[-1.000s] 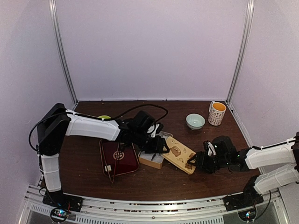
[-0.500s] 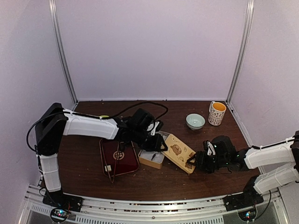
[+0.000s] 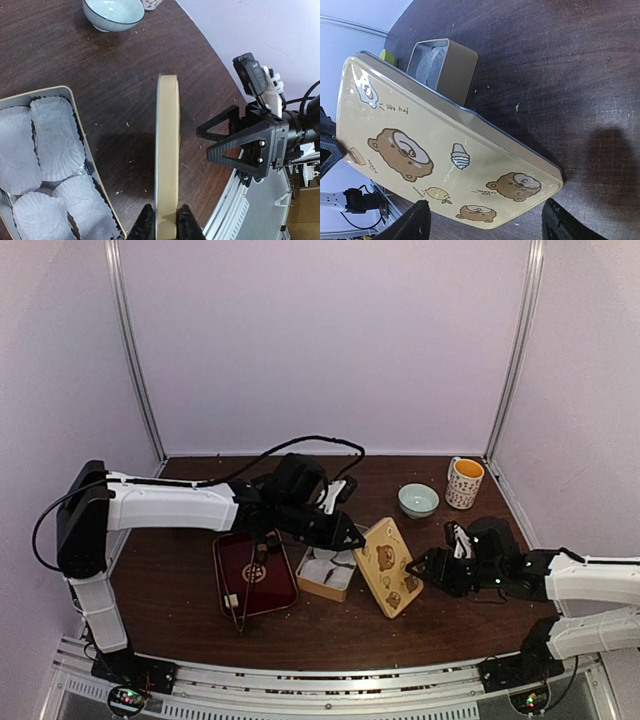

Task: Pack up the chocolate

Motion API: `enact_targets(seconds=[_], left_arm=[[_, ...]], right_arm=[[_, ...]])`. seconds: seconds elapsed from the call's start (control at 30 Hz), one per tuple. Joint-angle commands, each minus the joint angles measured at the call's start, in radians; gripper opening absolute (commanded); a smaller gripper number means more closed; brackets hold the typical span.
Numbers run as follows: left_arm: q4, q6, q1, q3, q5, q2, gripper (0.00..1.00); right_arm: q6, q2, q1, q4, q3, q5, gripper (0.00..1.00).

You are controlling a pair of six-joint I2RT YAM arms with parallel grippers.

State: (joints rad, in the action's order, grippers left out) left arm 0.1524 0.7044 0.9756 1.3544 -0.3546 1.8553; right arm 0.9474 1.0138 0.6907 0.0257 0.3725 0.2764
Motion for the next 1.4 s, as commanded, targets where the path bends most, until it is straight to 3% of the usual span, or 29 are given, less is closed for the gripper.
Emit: enact_targets(seconds=[0.0, 0.27, 0.4, 0.5, 0.77, 0.97, 1.17, 1.37], left_arm=[[0.012, -0.095, 0.04, 0.053, 0.042, -0.085, 0.13], [0.144, -0.318, 0.154, 0.163, 0.296, -0.125, 0.13], [0.122, -0.388, 0.21, 0.146, 0.406, -0.137, 0.13], [0.085, -0.433, 0.259, 0.116, 0.484, -0.129, 0.13], [0.097, -0.439, 0.334, 0.125, 0.638, -0.055, 0.12], [0.086, -0.448, 0.391, 0.154, 0.672, -0.003, 0.12], [0.046, -0.531, 0.469, 0.174, 0.773, 0.029, 0.11], [-0.022, -0.657, 0.51, 0.22, 0.857, 0.107, 0.08]], right_arm=[[-0.091, -0.066, 0.006, 0.2, 0.082, -0.086, 0.78], [-0.135, -0.182, -0.026, 0.552, 0.265, -0.19, 0.84], [-0.109, -0.138, -0.083, 0.662, 0.322, -0.12, 0.84], [-0.081, -0.096, -0.107, 0.666, 0.331, -0.042, 0.84], [0.021, -0.089, -0.127, 0.613, 0.294, -0.012, 0.84], [0.042, -0.123, -0.196, 0.63, 0.286, -0.034, 0.83], [-0.037, -0.152, -0.349, 0.703, 0.342, 0.046, 0.84], [-0.099, -0.069, -0.371, 0.805, 0.424, 0.145, 0.83]])
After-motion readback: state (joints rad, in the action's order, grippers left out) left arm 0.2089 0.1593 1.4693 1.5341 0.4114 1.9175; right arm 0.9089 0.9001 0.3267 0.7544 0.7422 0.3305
